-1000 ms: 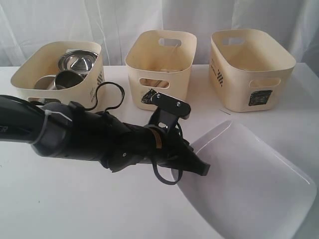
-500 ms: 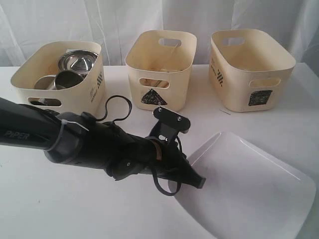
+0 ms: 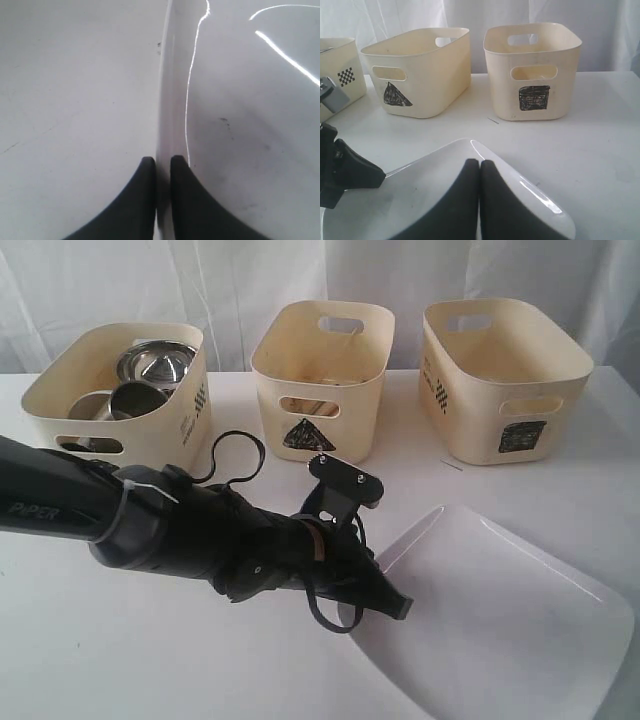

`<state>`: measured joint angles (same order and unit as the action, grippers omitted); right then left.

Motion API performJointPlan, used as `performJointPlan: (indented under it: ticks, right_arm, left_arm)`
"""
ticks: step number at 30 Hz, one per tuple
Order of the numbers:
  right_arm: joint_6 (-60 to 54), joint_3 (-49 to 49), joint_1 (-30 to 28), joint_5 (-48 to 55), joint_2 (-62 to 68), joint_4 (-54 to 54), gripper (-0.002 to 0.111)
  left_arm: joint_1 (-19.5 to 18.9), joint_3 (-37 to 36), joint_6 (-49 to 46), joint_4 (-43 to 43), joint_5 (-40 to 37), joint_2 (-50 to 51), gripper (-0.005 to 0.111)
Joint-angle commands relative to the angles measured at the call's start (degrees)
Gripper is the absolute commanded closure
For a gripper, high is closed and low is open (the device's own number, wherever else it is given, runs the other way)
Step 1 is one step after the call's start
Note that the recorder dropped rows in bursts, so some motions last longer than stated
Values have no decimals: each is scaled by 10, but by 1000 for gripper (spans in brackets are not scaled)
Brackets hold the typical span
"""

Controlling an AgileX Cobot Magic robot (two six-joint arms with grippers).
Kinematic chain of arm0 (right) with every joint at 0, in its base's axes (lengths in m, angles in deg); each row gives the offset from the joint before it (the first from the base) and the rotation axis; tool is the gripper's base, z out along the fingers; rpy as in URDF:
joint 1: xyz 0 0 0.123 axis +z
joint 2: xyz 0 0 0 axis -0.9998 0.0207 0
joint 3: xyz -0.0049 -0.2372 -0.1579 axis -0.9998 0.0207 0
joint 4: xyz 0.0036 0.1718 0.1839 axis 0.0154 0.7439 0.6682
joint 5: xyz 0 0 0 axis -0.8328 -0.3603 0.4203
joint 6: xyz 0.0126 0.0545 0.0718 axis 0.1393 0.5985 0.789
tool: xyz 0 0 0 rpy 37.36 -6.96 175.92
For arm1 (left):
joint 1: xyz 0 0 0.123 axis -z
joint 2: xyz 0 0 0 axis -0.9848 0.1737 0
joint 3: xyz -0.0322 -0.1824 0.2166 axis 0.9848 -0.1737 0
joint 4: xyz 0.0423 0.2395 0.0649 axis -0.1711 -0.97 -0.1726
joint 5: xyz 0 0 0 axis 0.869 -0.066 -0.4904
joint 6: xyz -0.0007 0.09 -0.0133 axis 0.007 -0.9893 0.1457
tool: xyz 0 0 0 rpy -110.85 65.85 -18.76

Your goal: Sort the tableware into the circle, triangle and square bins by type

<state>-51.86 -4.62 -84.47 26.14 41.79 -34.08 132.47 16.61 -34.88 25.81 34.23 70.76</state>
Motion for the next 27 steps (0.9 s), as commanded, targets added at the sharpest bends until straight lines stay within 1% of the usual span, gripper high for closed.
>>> performJointPlan:
  ticks: [1,7,9,11,15,22,27]
  right_arm:
    - [-1,1,-4,-5,-4,1,108]
    - [-1,1,-4,-5,-4,1,108]
    - [-1,1,-4,-5,-4,1,108]
    - [-1,1,-4,-5,-4,1,108]
    - [-1,1,-4,-5,-4,1,108]
    - [-1,1,-4,-5,-4,1,108]
    - [-1,1,-4,-5,-4,1,108]
  left_arm:
    - [2,-4,-13,-7,-14,1,99]
    - [2,-4,-15,-7,-18,1,73]
    - [2,-4,-15,-7,-23,0,67]
    - [2,-4,-15,-7,-23,-5,63]
    - [2,-4,-25,-7,-20,-25,62]
    - [2,-4,-58,-7,-65,-90,62]
    - [2,-4,-75,-7,-80,-148,62]
